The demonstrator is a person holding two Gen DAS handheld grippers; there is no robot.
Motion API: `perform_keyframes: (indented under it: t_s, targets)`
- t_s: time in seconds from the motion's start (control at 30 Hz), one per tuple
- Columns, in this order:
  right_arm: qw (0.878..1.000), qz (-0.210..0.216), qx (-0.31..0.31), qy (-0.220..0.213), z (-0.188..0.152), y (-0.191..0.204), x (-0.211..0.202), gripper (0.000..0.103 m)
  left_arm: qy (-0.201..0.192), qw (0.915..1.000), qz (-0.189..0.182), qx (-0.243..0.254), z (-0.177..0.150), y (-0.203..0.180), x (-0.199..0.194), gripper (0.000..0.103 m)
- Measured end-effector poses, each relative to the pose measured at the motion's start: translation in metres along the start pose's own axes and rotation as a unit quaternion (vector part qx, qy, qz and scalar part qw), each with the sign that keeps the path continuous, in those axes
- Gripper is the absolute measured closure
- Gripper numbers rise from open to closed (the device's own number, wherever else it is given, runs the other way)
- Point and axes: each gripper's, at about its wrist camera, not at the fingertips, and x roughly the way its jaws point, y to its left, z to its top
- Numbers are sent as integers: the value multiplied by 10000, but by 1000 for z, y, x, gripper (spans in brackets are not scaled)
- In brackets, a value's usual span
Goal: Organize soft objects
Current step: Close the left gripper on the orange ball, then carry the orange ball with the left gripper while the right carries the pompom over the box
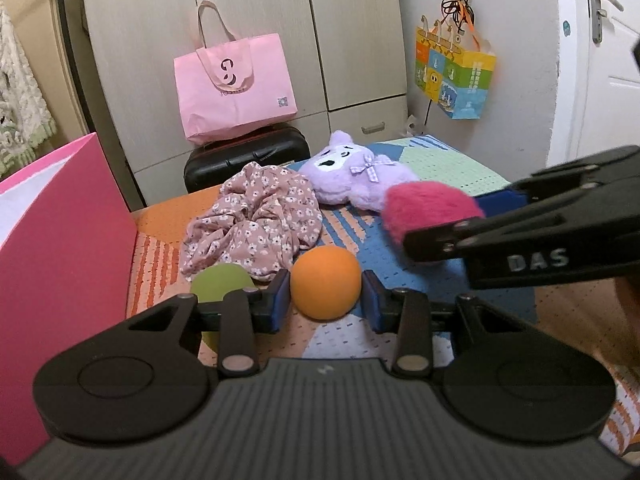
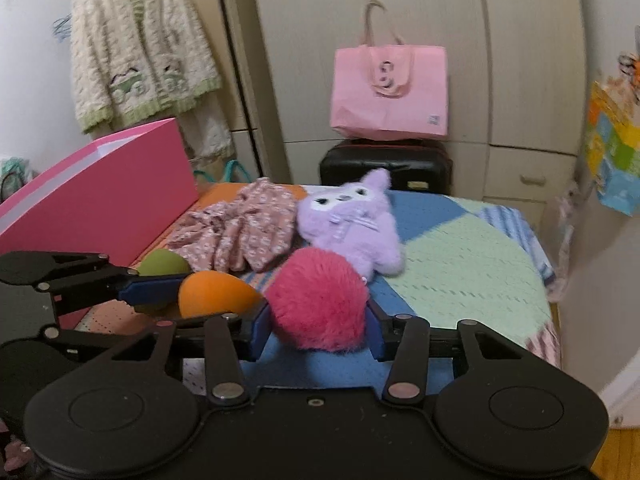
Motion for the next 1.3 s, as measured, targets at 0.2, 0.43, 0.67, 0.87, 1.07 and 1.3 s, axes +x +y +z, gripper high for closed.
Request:
perform_keyframes:
  t_s: [0.2, 0.43, 0.67, 0.87, 1.07, 1.3]
  targets:
    - [9989, -182, 399, -181, -15, -1, -20, 51, -3, 9997, -163, -184, -1, 3, -8, 67]
    - [9987, -321, 367, -172, -30, 10, -34, 51, -14, 9990, -296, -334, -5, 5, -24, 67]
    - [9987, -280, 407, -151, -43, 19, -48, 51, -18, 9970, -474, -614, -8, 13, -45, 67]
    - [9989, -261, 363, -163, -50, 31, -62, 51, -50, 9959, -541, -719, -15, 17, -63, 67]
    - [9992, -202, 282, -211, -54, 46, -78, 51, 35, 9928, -728, -954, -23, 27, -82, 67]
    - [10000, 66, -18, -53, -55, 67, -98, 51, 254, 9882, -944, -1181, -34, 44, -103, 67]
